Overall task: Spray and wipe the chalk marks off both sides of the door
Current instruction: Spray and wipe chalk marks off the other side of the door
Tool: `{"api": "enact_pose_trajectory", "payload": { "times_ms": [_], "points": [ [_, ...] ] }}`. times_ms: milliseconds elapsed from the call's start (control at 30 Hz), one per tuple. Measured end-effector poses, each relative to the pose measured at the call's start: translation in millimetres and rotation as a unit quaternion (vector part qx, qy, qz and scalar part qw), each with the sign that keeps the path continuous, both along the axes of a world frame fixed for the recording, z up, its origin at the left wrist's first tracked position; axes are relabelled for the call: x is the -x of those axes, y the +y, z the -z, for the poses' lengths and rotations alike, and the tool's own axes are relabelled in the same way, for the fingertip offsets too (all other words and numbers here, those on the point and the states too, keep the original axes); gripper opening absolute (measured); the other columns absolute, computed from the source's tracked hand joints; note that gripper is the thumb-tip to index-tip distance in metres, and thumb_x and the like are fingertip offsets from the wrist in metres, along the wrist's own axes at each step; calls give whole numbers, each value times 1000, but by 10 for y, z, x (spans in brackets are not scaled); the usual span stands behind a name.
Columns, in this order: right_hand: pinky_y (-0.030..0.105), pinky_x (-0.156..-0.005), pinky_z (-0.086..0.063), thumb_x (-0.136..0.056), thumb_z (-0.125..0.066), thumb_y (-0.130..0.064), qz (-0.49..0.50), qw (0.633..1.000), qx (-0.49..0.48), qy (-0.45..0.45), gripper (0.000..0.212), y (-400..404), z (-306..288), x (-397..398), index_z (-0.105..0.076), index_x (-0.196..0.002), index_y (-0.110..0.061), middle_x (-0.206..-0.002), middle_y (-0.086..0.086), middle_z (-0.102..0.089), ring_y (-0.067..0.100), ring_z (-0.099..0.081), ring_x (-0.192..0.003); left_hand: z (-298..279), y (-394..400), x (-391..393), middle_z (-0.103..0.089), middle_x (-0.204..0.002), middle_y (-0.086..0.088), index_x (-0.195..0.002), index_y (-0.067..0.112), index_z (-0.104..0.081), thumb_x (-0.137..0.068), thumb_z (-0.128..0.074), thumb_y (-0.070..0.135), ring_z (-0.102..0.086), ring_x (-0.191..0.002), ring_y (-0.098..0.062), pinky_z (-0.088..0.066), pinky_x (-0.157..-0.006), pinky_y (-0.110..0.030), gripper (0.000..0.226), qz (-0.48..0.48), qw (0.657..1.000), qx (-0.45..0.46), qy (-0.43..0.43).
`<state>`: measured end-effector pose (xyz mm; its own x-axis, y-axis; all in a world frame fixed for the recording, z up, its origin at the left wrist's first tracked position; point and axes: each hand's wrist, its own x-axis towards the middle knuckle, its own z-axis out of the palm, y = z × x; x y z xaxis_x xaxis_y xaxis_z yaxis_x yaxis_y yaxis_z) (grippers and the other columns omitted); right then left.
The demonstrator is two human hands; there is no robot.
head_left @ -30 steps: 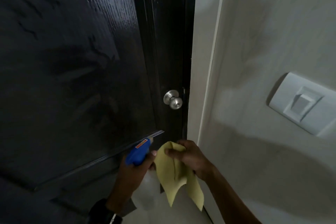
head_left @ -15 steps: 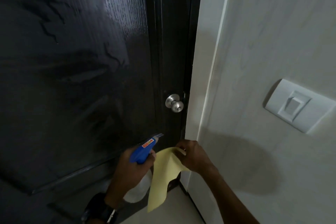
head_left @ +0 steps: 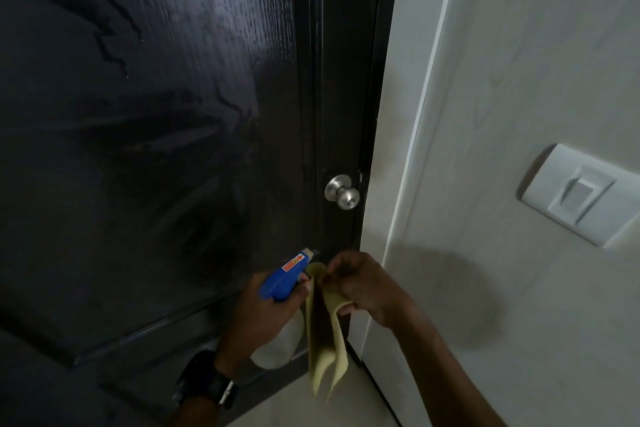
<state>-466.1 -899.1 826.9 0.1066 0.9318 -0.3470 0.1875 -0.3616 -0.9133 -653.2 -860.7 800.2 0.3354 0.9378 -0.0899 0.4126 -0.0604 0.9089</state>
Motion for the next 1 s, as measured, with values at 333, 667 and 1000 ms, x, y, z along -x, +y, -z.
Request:
{"api": "enact_pose_trajectory", "payload": {
  "times_ms": [333,667,1000],
  "points": [
    [32,-85,-60,-96,-58,-2,-92,980,-8,178,24,-57,-181,-96,-68,-116,-9,-112,13,-74,26,-72,-103,-107,80,52,-68,-84,-8,-105,13,-64,-62,-77,70,-69,-82,-23,-56,-72,-28,72,12,999,-12,-36],
    [19,-98,-48,-92,-70,-19,-139,954,-205,-167,7,-39,-181,-50,-71,-93,-12,-116,-20,-53,-17,-51,-108,-307,57,149,-62,-78,4,-87,29,-59,-88,-70,12,-62,-73,1,-43,-71,-13,21,41,998,-52,-3],
    [22,-80,-56,-94,-68,-18,-101,958,-253,-92,2,-13,-93,50,-70,-95,-17,-97,-2,-68,11,-66,-93,-326,68,248,-59,-79,4,-88,24,-57,-93,-64,22,-54,-73,0,-40,-67,-10,8,8,1000,-27,3]
  ]
}}
